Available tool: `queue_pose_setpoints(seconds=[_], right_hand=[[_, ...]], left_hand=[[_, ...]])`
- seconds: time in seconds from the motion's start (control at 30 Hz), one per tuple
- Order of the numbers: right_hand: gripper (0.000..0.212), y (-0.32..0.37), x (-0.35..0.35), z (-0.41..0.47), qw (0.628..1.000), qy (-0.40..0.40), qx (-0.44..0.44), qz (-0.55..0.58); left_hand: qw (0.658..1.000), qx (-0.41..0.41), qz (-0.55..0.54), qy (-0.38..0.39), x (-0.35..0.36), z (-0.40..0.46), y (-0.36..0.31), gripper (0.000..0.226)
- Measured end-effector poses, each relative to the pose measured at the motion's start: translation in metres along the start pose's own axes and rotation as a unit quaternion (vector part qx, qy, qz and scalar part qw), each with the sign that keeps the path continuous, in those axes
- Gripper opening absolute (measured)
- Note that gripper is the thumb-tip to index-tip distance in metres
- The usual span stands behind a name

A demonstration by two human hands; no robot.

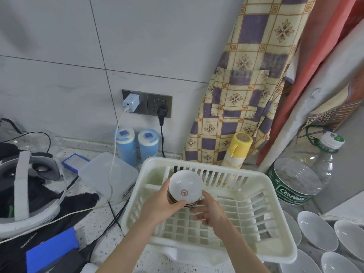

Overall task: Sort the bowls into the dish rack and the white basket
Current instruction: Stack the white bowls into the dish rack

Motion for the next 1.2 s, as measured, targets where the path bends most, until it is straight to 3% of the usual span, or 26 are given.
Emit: queue_pose_setpoints(seconds=[0.63, 0.8, 1.03, 1.2], right_hand=[[0.055, 0.000, 0.003, -0.019, 0.999, 0.018, 0.019, 0.041], [0.041, 0.004, -0.013, -0.054, 0.997, -0.002, -0.058, 0.056], [0.035, -0.017, -0.050, -0.117, 0.963, 0.086, -0.119, 0.227], [0.034, -0.058, -0.104, -0.140, 0.936, 0.092, -0.129, 0.315]], left_hand=[[0.999, -0.025, -0.032, -0.015, -0.005, -0.003, -0.002, 0.084], [0.994, -0.054, -0.074, -0.051, -0.010, -0.007, -0.002, 0.090], [0.970, -0.028, -0.176, -0.166, -0.031, -0.031, -0.036, 0.031], [0.934, 0.057, -0.323, -0.143, 0.004, -0.071, -0.096, 0.008]])
Point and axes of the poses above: each hand's wrist, its own z-axis towards the middle knuckle, its own x-axis out of the palm, y = z × x, the point moved 9 cm from there along z, towards the middle knuckle, and after that the axes turned 11 degrees about x, right-handed, at the moved point
